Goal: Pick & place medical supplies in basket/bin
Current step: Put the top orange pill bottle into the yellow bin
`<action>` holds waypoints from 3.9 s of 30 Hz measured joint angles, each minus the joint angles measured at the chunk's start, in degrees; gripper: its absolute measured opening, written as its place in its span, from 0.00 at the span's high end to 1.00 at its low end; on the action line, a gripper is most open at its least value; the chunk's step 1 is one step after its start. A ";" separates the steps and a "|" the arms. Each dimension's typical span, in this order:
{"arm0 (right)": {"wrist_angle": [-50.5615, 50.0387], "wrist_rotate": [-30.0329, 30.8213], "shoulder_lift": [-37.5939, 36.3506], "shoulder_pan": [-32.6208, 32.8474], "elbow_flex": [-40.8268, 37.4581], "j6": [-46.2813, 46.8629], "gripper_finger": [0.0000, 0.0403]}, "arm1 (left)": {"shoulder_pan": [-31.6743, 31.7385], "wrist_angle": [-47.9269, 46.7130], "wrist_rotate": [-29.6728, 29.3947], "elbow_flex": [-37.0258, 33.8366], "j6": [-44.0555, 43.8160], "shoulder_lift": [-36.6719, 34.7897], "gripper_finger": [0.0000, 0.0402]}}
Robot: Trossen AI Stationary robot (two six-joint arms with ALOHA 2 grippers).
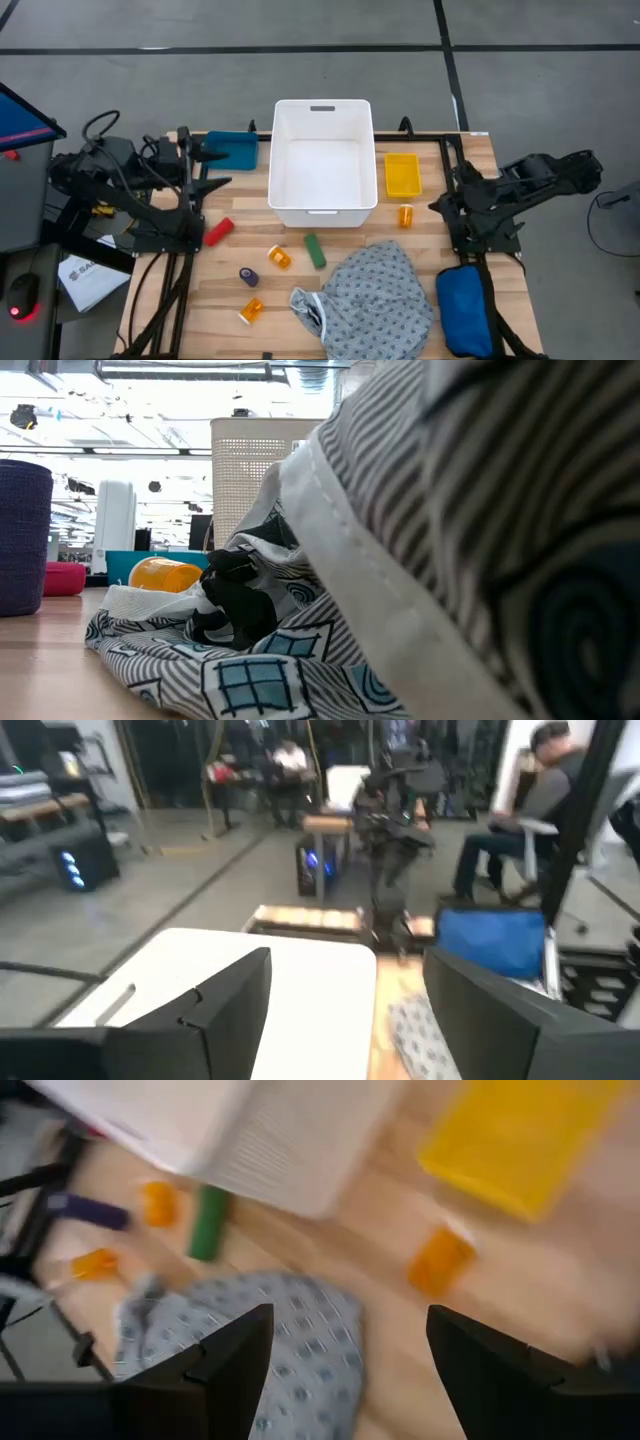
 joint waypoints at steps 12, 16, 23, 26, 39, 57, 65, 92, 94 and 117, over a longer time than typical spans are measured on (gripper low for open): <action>-1.16 -1.52 22.66 -0.25 -1.85 13.31 0.35 | -0.56 0.07 1.36 0.12 -4.35 -0.76 0.36; -1.12 -1.30 29.44 0.03 -1.85 19.44 0.35 | -0.52 0.09 1.97 0.12 -4.57 -1.41 0.36; -0.84 -0.35 33.24 -2.63 -1.85 24.83 0.35 | -0.53 0.11 2.10 0.12 -4.57 -1.41 0.34; 1.38 -0.31 32.65 -6.45 -2.98 23.95 0.35 | -0.54 0.13 2.99 0.12 -4.57 -1.41 0.32; 15.24 -5.91 29.21 -14.62 -15.82 19.13 0.35 | -0.52 0.53 5.35 0.12 -4.57 -1.41 0.31; 24.37 -7.03 38.03 -19.92 -19.40 14.20 0.35 | -0.52 4.23 5.52 0.12 -4.57 0.53 0.32; 26.61 -6.93 36.09 -20.81 -23.46 15.33 0.35 | -0.52 4.72 6.06 0.12 -4.81 2.36 0.32; 35.24 -6.00 30.31 -19.89 -26.57 17.72 0.35 | -0.52 5.99 7.25 0.12 -4.57 3.25 0.32; 36.44 -5.98 30.31 -19.89 -26.53 18.45 0.35 | -0.54 5.97 7.25 0.12 -4.57 3.25 0.32; 42.76 -4.82 30.25 -20.27 -26.35 21.85 0.35 | -0.52 5.49 7.30 0.12 -4.30 1.62 0.32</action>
